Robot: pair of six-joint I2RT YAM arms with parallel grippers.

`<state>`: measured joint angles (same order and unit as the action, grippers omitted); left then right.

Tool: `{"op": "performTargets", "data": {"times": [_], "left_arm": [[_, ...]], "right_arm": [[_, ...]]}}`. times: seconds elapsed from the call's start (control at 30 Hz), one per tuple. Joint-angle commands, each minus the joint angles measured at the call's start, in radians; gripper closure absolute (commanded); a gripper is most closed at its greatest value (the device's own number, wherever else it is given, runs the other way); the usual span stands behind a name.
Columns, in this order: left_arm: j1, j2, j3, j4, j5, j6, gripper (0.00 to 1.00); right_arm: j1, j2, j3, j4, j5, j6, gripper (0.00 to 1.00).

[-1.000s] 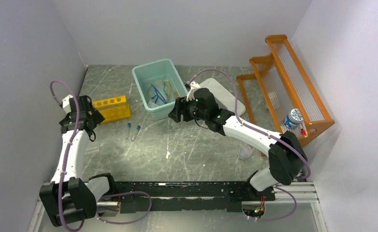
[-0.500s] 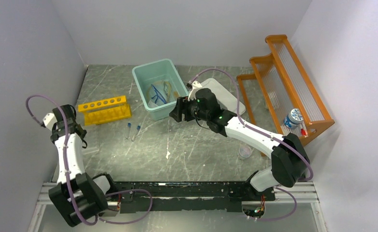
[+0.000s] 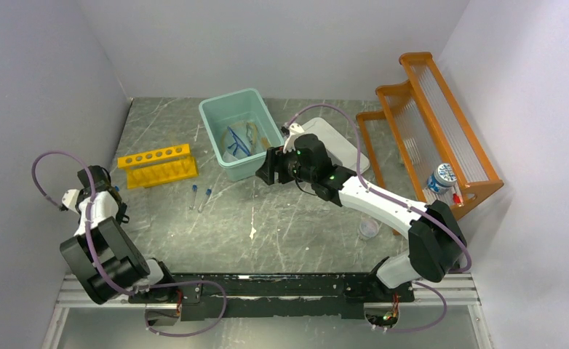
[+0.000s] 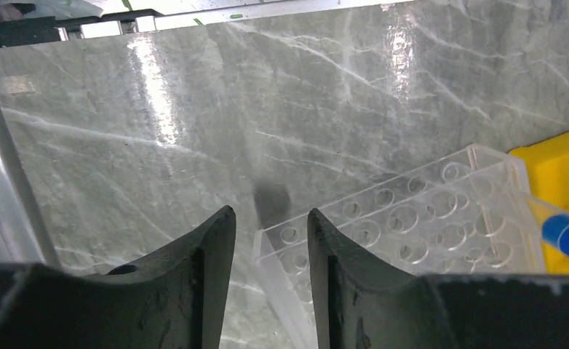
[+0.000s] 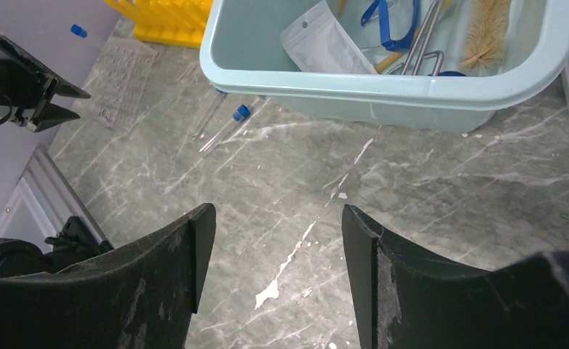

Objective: Organize the chemistry lab equipment

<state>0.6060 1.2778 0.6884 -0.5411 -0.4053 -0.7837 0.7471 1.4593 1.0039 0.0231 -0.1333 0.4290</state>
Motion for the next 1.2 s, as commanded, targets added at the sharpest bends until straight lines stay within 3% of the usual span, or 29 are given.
{"op": "performTargets", "data": {"times": [0.0, 0.2, 0.73, 1.17], "left_arm": [[0.009, 0.032, 0.005, 0.082, -0.018, -0.069, 0.53], [-0.001, 0.076, 0.014, 0.12, 0.039, -0.032, 0.53], [-0.039, -0.169, -0.196, 0.171, 0.279, -0.072, 0.57], [-0.117, -0.215, -0.269, 0.286, 0.427, -0.144, 0.55]], "right_arm": [[-0.002, -0.01, -0.011, -0.003, 0.018, -0.019, 0.32], [-0.002, -0.013, -0.022, 0.0, 0.02, -0.021, 0.32], [-0.003, -0.004, -0.037, 0.013, 0.006, -0.005, 0.32], [-0.002, 0.026, -0.034, 0.017, -0.017, 0.002, 0.33]]}}
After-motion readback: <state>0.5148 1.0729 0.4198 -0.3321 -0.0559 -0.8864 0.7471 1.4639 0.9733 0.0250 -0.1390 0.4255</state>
